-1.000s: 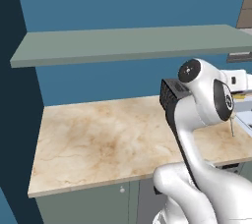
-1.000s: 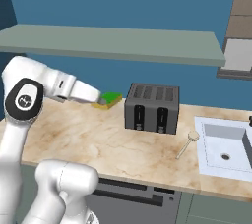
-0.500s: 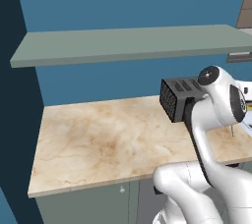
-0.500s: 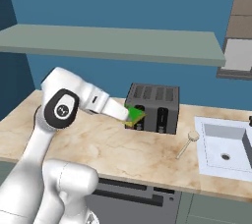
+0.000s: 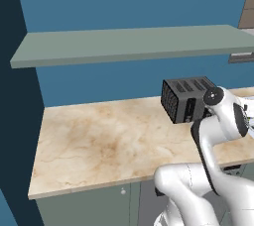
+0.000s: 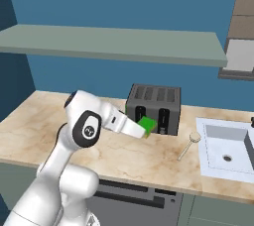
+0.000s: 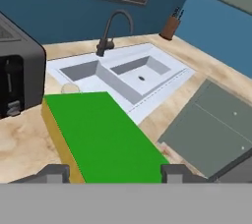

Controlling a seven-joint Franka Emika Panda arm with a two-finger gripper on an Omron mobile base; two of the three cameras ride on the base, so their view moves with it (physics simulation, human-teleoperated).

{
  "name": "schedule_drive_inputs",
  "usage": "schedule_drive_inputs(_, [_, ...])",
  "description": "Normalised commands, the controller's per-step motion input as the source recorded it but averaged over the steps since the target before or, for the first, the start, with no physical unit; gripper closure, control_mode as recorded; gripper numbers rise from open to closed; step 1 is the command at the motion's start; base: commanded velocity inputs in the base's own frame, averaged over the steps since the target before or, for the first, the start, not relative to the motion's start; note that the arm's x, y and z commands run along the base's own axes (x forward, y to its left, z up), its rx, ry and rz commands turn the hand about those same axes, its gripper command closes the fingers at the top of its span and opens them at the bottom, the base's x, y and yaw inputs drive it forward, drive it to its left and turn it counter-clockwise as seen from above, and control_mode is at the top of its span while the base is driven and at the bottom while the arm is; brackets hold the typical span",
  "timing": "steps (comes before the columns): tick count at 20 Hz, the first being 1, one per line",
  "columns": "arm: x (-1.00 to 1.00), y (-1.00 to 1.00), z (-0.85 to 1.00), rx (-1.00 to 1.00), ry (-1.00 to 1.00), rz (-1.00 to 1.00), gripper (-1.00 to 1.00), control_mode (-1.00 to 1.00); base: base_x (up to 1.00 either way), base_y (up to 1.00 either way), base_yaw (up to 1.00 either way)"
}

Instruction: Locate and retrieve the sponge and dish brush from the cabinet. Place them next to the sink.

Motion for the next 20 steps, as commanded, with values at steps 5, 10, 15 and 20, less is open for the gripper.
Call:
schedule_drive_inputs(5, [0.42,-0.32,-0.34,0.01,-0.03,0.00,1.00,-1.00,0.00,0.00,0.00])
schedule_drive_inputs(10, [0.23,-0.43,-0.42,0.06,0.12,-0.01,1.00,-1.00,0.00,0.00,0.00])
schedule_drive_inputs(15, [0.20,-0.32,-0.36,0.05,0.11,-0.03,1.00,-1.00,0.00,0.00,0.00])
schedule_drive_inputs(20, [0.24,-0.20,-0.22,0.03,0.03,0.00,1.00,-1.00,0.00,0.00,0.00])
